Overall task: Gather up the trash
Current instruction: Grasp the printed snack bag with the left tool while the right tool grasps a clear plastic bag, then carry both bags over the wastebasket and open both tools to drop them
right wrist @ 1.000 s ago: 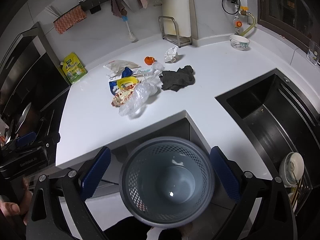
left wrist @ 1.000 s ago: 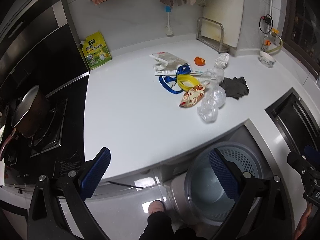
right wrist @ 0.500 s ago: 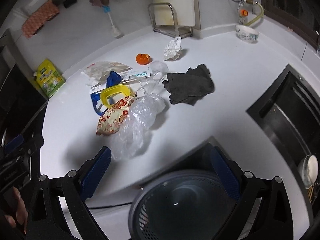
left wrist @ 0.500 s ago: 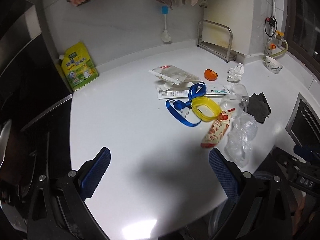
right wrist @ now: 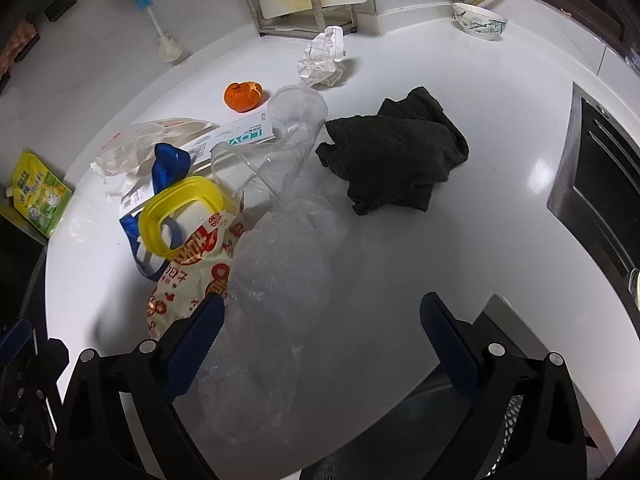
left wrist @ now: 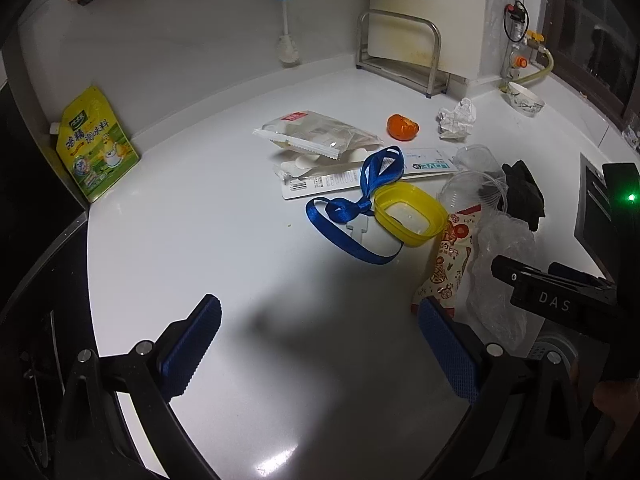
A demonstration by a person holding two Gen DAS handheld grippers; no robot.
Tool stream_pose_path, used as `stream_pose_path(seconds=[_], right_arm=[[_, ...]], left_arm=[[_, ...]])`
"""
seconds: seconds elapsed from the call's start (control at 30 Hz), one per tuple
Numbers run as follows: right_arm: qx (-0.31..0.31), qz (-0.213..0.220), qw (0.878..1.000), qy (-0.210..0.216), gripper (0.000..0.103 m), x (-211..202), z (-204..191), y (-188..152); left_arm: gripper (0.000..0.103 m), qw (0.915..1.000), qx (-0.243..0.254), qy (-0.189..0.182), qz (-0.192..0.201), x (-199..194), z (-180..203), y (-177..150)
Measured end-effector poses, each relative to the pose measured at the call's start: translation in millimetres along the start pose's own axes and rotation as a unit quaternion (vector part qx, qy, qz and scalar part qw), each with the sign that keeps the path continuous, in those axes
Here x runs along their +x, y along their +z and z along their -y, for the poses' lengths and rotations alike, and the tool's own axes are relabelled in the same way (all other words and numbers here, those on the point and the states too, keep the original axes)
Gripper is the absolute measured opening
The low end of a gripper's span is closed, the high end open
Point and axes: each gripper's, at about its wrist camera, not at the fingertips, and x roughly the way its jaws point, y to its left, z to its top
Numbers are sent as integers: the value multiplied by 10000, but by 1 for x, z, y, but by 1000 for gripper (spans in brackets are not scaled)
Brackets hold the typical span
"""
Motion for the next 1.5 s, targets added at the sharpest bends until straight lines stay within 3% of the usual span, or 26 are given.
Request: stream_pose_path(seconds=[0.07,0.1,0.17,0.23,0.4,0.73,0.83,0.9,1.0,1.03,1.27,1.5], right_arm=[[-83,3,10000,-19,91,2,-3,0],[-138,-9,9999,-46,82,2,-5,-1],[-227,-90,9996,-127,59,4,-8,-2],[-305,-210,9992,-175,28,8,-8,-3],[-236,-134,9996,-86,15,-3,6,-7],[496,-6,9987,-73,15,-36,71,-25],[569,15,9983,-80,15,-42,80,-32],[598,12,9982,-83,15,-43,83,-35],[644,2,9979,-70,15,-44,87,-41],[654,1,9978,-54,15,-45,88,-42],[613,-44,9980,111,15,-55,92,-53],[307,-100,9991,274,15,-88,104,-71]], left_arm=[[97,10000,11,-66,-15,3,1,1],[97,9999,12,-112,-23,4,3,1],[97,9997,52,-233,-44,7,7,2],[97,9995,125,-279,-47,9,12,3],[97,9987,258,-438,-67,17,29,3],[97,9967,598,-541,-71,59,76,8],[92,9966,647,-502,-21,68,86,9],[68,9962,666,-559,-59,72,90,9],[46,9953,715,-615,-214,77,95,6],[44,9949,714,-656,-261,78,95,4],[39,9949,773,-616,-195,57,96,-3],[39,9957,693,-601,-127,6,99,-21]])
